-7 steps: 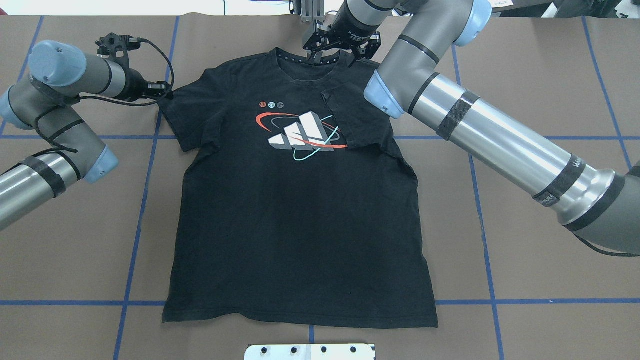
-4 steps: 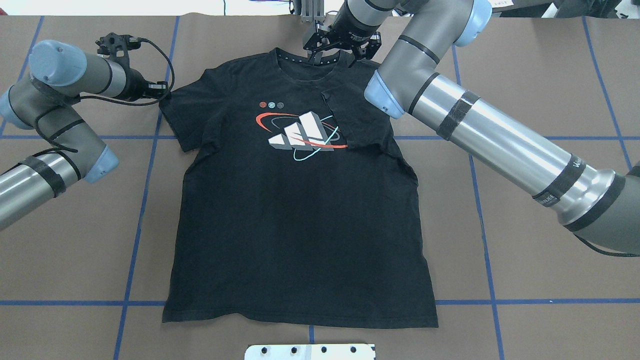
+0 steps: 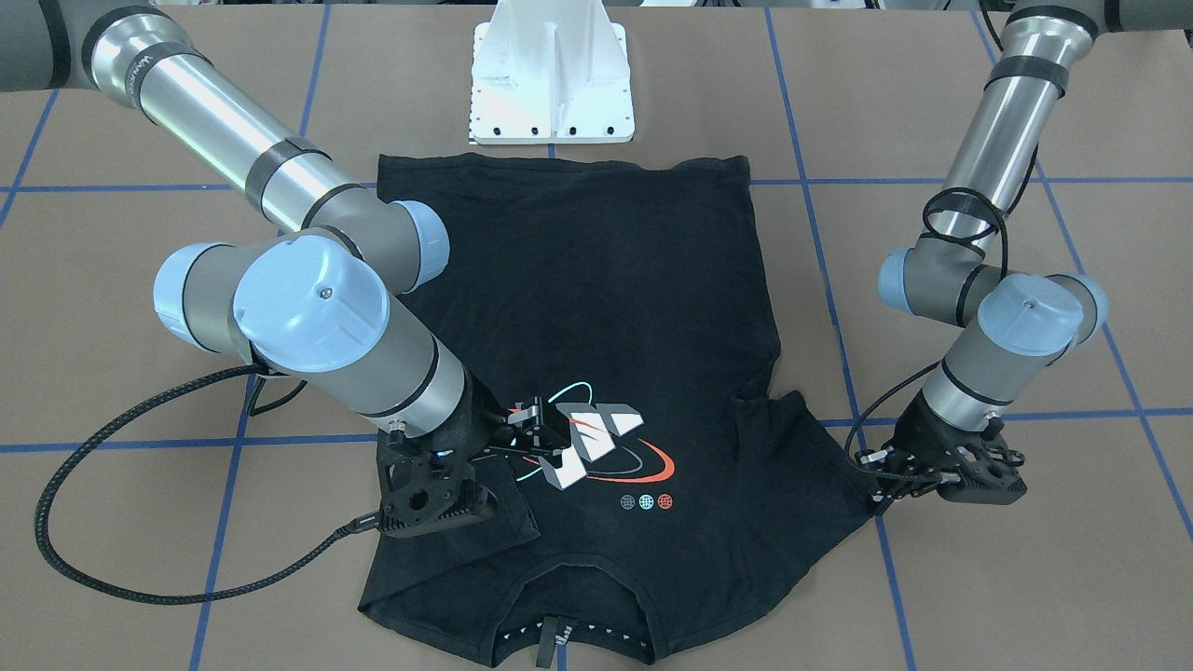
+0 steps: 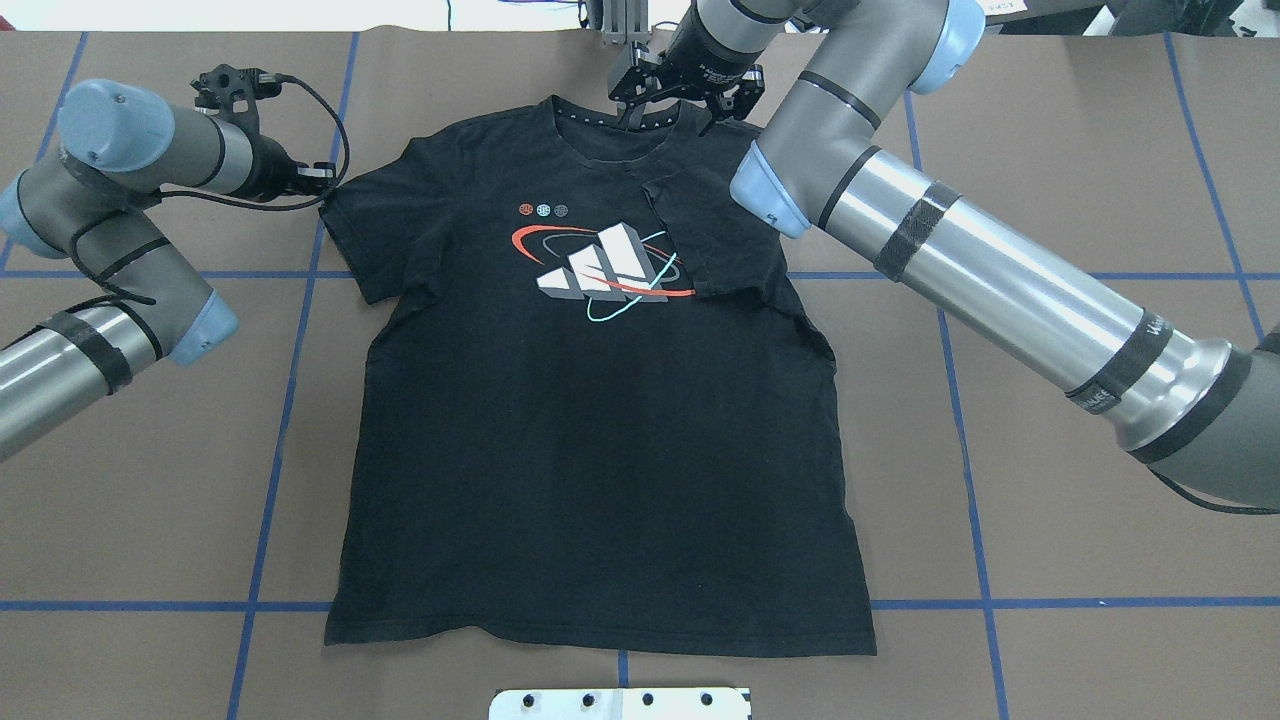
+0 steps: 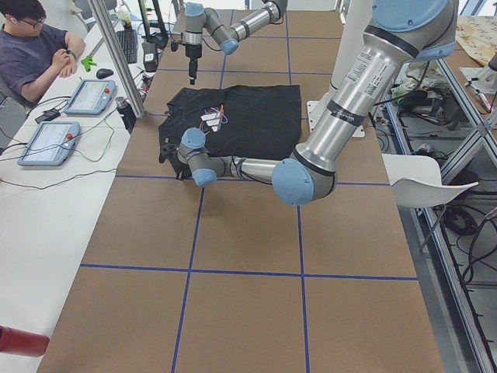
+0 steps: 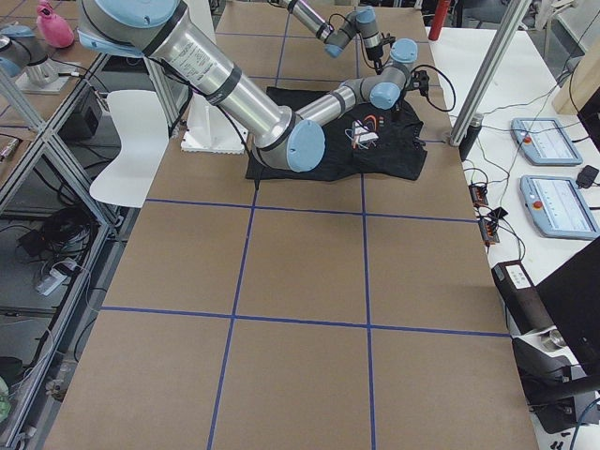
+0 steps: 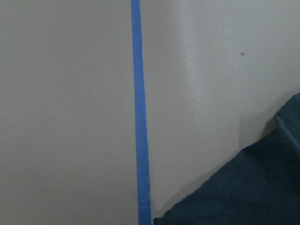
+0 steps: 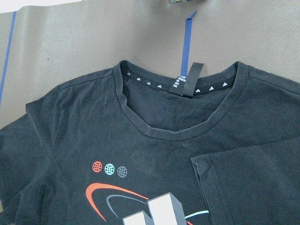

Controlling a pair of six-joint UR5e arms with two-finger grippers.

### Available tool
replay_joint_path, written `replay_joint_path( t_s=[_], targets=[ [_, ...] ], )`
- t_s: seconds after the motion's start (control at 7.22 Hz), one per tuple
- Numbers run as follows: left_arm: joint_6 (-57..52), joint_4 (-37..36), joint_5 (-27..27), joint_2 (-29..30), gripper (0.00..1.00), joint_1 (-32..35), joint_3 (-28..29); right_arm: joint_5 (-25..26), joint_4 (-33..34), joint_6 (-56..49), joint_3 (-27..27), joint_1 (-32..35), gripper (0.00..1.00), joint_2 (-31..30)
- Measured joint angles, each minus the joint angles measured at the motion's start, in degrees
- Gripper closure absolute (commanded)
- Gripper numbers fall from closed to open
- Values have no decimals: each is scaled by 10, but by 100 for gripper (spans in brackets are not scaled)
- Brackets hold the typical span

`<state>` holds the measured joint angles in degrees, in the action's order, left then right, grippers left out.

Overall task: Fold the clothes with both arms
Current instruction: 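Lower the left gripper onto the sleeve nearest it and grasp it, then fold the held sleeve inward toward the collar with the left gripper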

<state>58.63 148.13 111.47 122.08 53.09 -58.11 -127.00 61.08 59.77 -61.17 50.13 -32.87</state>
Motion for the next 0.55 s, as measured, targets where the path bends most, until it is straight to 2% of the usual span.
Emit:
replay_joint_path(
  t_s=[0.28,0.55],
  targets=[
    [2,-22,3,0,100,1,-28,0,0,0,0,0,1,0],
    [11,-79,6,-5,100,1,-91,0,-1,-1,0,1,1,-1]
  ],
)
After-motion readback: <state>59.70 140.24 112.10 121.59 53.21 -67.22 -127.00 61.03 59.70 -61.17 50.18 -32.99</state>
